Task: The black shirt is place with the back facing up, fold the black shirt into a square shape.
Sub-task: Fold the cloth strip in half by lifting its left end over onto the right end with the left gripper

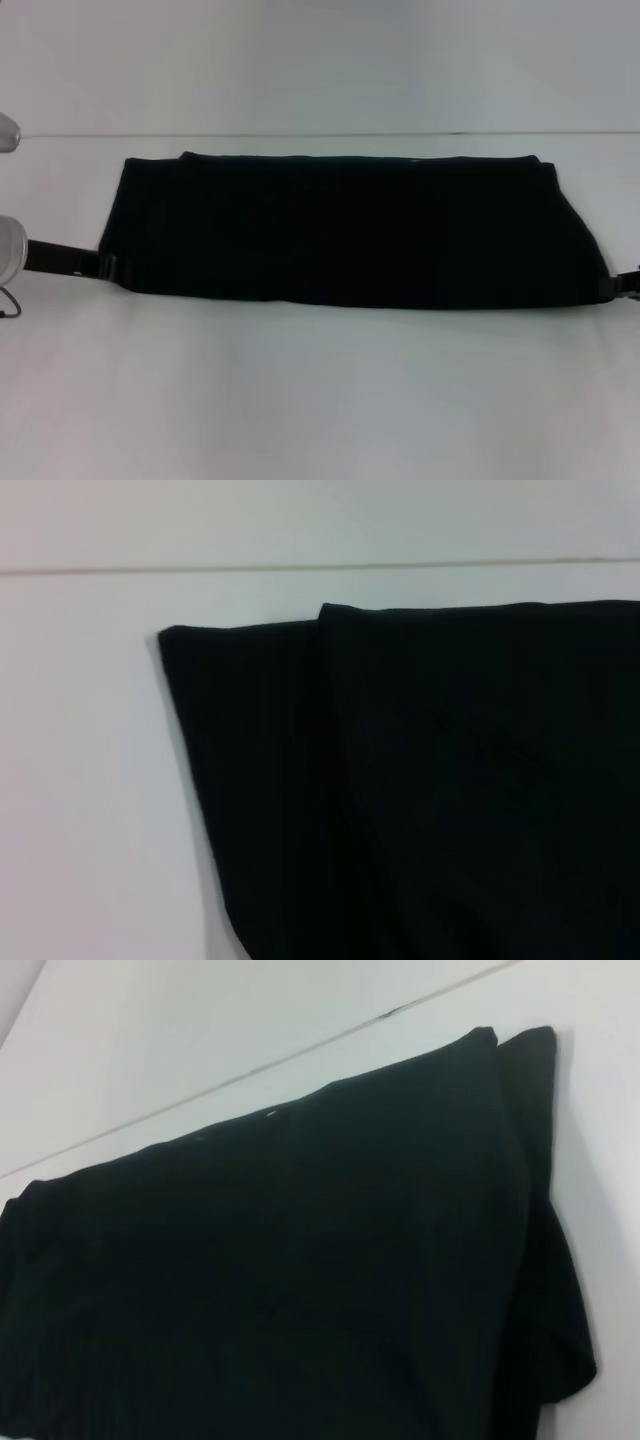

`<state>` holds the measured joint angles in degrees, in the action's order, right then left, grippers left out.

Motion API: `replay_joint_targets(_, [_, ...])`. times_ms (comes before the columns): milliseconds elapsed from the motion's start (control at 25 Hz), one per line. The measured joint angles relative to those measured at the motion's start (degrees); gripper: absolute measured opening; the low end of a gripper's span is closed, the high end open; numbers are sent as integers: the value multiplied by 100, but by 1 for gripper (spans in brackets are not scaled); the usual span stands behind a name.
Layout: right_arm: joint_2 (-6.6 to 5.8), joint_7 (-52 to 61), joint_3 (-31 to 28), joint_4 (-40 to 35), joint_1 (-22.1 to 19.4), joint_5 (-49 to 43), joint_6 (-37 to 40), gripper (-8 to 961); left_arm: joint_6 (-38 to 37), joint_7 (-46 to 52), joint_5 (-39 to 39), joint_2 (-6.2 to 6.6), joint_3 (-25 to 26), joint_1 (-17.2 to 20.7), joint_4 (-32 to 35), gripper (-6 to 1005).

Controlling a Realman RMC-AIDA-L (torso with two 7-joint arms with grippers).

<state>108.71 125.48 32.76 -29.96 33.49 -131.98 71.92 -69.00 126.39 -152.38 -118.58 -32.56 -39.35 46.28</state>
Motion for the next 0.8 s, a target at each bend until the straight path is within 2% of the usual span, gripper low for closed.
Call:
replay_joint_targets(360, [-117,-60,-15,-45,-36,-3,-17,10,-516,-490,822,-72,86,235,-109,1])
replay_joint_targets(800, [-250,-76,-15,-46,-62,-29,13,9,-521,-566,980,-149,143,400,-186,1])
